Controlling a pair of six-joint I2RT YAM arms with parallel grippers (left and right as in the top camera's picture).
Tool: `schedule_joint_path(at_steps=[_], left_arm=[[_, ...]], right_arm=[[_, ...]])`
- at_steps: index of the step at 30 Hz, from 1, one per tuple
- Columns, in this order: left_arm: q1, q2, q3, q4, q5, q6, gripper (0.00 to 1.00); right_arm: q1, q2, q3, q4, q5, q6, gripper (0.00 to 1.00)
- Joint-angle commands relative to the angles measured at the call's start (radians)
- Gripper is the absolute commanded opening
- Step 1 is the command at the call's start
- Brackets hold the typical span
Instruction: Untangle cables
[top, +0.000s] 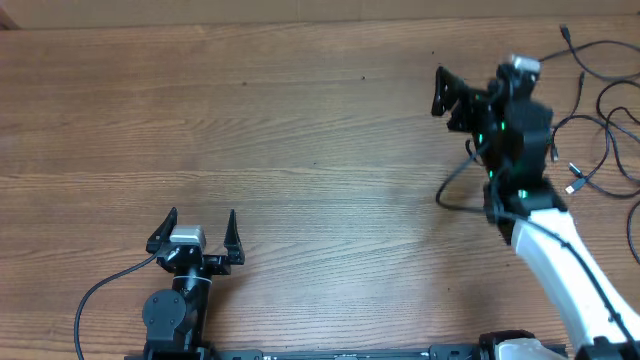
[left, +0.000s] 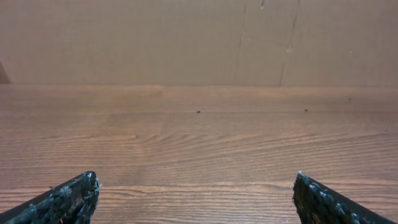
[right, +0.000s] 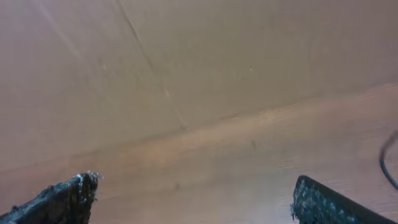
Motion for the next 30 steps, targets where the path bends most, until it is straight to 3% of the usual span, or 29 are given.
schedule_joint_path(at_steps=[1,8,15,30], left_arm=[[0.005,-0.009,-0.003,-0.001,0.011,0.023,1.0],[0.005,-0.009,-0.003,-0.001,0.011,0.023,1.0],[0.005,-0.009,-0.003,-0.001,0.011,0.023,1.0],[0.005,-0.009,-0.003,-0.001,0.011,0.023,0.99]], right_arm=[[-0.001,-0.096,-0.158,0.138,0.018,0.0,1.0],[-0.001,-0.279,-0.535,0.512,0.069,0.0,1.0],[-0.001,-0.485,-0.768,0.543,0.101,0.0,1.0],[-0.026,-0.954,-0.773,-0.117,0.132,-0.008,1.0]])
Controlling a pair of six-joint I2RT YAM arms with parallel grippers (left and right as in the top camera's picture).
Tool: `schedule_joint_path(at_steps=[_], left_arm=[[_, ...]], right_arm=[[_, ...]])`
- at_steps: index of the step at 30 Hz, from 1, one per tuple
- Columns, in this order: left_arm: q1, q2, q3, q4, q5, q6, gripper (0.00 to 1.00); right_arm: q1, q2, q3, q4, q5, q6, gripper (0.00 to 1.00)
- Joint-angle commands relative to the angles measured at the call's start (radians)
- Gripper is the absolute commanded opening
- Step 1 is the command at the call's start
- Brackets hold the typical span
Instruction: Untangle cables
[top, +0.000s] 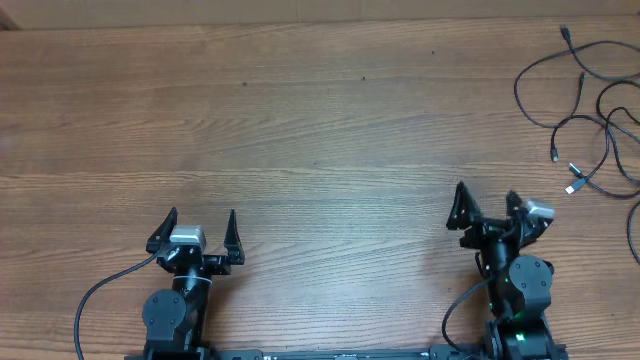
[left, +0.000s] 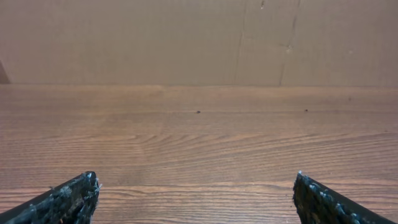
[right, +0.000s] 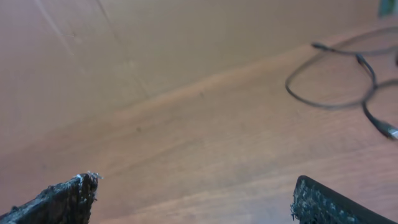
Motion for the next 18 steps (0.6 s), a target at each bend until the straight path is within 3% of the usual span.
schedule_joint_path(at_steps=[1,6,12,18], left_arm=[[0.005,-0.009,-0.003,-0.001,0.011,0.023,1.0],[0.005,-0.009,-0.003,-0.001,0.011,0.023,0.99],[0.005,-0.009,-0.003,-0.001,0.011,0.023,1.0],[0.005,-0.009,-0.003,-0.001,0.011,0.023,1.0]], right_arm=[[-0.008,-0.11,-0.01,-0.097,0.017,-0.008,1.0],[-0.007,-0.279,-0.01,-0.291,0.015,-0.01,1.0],[-0.007,-0.44,-0.01,-0.286,-0.023,-0.148,1.0],[-0.018,-0.437,-0.01,-0.289,-0.037,-0.161,1.0]])
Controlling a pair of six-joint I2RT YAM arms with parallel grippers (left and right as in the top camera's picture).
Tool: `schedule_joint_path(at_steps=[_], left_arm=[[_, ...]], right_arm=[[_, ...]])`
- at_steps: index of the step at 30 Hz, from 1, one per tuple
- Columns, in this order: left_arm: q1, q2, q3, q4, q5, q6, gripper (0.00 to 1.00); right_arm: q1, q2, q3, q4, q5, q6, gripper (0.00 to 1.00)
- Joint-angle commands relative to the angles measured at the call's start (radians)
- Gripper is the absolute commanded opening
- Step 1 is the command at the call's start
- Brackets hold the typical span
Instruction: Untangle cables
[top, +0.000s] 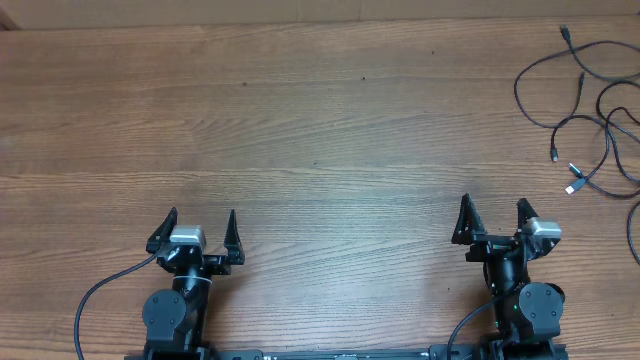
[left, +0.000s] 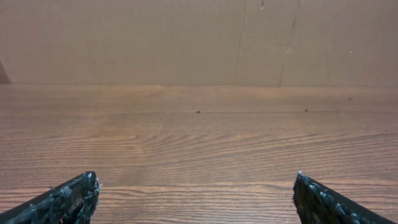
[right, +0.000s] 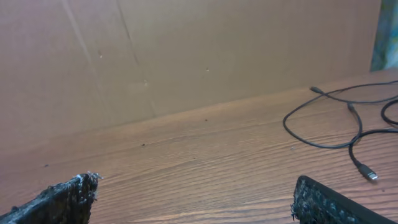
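Thin black cables (top: 585, 105) lie in loose loops at the far right of the wooden table, running off the right edge; the right wrist view catches them too, cables (right: 348, 121). My right gripper (top: 493, 214) stands open near the front edge, well short of them, nothing between its fingers. At the front left my left gripper (top: 198, 226) is open as well, empty, facing bare wood; its fingertips (left: 74, 190) frame only table.
The wooden table (top: 300, 140) stretches between both grippers and the far edge. A brown cardboard wall (left: 186, 37) rises behind it. Each arm's own black lead trails by its base at the front edge.
My right gripper has shifted slightly right and straightened near the front edge. The cables and the left arm have not moved.
My right arm was first stretched out over the table's right side beside the cables, gripper open. Then it stood drawn back at the front edge, the cables left spread at the far right. It sits there now. The left arm stayed put throughout.
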Motion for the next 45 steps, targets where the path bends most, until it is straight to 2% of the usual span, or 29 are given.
schedule_joint_path(at_steps=[1,9,45], left_arm=[[0.005,-0.009,-0.003,-0.001,0.011,0.023,1.0],[0.005,-0.009,-0.003,-0.001,0.011,0.023,1.0],[0.005,-0.009,-0.003,-0.001,0.011,0.023,1.0]], right_arm=[[-0.014,-0.01,-0.01,0.002,-0.011,-0.031,1.0],[-0.014,-0.01,-0.01,-0.005,-0.124,-0.236,1.0],[-0.013,-0.01,-0.01,-0.005,-0.117,-0.235,1.0]])
